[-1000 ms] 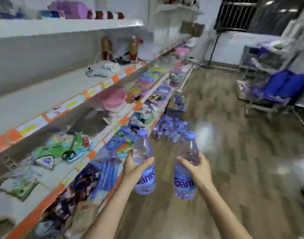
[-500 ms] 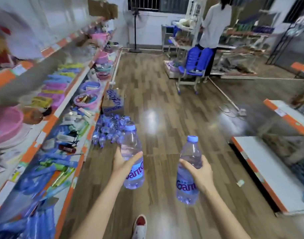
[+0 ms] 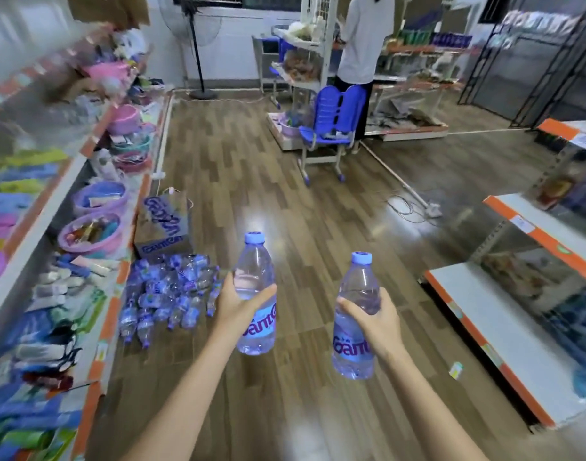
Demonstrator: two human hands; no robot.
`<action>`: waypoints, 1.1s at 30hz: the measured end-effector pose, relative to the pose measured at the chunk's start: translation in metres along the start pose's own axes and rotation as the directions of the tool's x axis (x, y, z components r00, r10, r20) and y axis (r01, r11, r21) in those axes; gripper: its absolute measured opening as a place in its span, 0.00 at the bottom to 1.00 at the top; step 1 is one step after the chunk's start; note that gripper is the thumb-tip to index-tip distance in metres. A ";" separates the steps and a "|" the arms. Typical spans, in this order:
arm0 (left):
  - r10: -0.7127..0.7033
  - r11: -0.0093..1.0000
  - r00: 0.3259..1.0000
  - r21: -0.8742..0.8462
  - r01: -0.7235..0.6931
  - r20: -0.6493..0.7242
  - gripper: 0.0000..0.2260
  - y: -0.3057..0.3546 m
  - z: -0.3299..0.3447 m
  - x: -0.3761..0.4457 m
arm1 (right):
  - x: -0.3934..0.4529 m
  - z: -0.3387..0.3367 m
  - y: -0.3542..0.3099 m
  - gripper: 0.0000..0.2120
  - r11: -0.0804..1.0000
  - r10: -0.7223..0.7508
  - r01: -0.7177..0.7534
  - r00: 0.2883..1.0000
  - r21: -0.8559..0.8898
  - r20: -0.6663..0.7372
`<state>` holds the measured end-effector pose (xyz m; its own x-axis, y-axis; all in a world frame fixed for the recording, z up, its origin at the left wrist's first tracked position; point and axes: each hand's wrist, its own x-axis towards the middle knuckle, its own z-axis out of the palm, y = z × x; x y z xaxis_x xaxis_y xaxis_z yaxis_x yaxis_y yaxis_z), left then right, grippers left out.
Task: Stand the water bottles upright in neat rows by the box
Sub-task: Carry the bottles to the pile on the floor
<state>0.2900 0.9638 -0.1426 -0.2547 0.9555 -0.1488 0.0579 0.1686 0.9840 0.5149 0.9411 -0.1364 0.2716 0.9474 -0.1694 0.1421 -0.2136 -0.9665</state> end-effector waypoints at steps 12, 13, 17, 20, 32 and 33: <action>-0.060 0.997 0.980 -0.056 0.050 -0.190 0.23 0.027 0.066 0.170 | 0.225 0.041 -0.037 0.24 0.999 -0.045 0.048 0.972 -0.005 0.229; -0.064 0.997 0.977 -0.055 0.054 -0.202 0.24 0.029 0.069 0.184 | 0.243 0.046 -0.041 0.23 0.998 -0.059 0.061 0.965 -0.003 0.254; -0.106 0.994 0.969 -0.026 0.103 -0.221 0.25 0.027 0.078 0.231 | 0.302 0.071 -0.049 0.21 0.997 -0.071 0.077 0.937 -0.006 0.341; -0.138 0.990 0.954 -0.031 0.135 -0.264 0.26 0.024 0.081 0.268 | 0.343 0.096 -0.054 0.19 0.998 -0.060 0.067 0.918 -0.005 0.391; -0.104 0.992 0.938 0.030 0.120 -0.330 0.21 0.050 0.074 0.483 | 0.512 0.199 -0.105 0.24 0.996 -0.050 0.074 0.914 -0.045 0.402; -0.101 0.992 0.940 0.037 0.119 -0.325 0.21 0.056 0.074 0.500 | 0.526 0.204 -0.109 0.23 0.996 -0.063 0.085 0.918 -0.041 0.391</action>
<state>0.2376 1.4689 -0.1696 -0.5592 0.8027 -0.2071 0.0630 0.2903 0.9549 0.4482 1.5116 -0.1600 -0.1318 0.9765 -0.1704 0.2033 -0.1416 -0.9688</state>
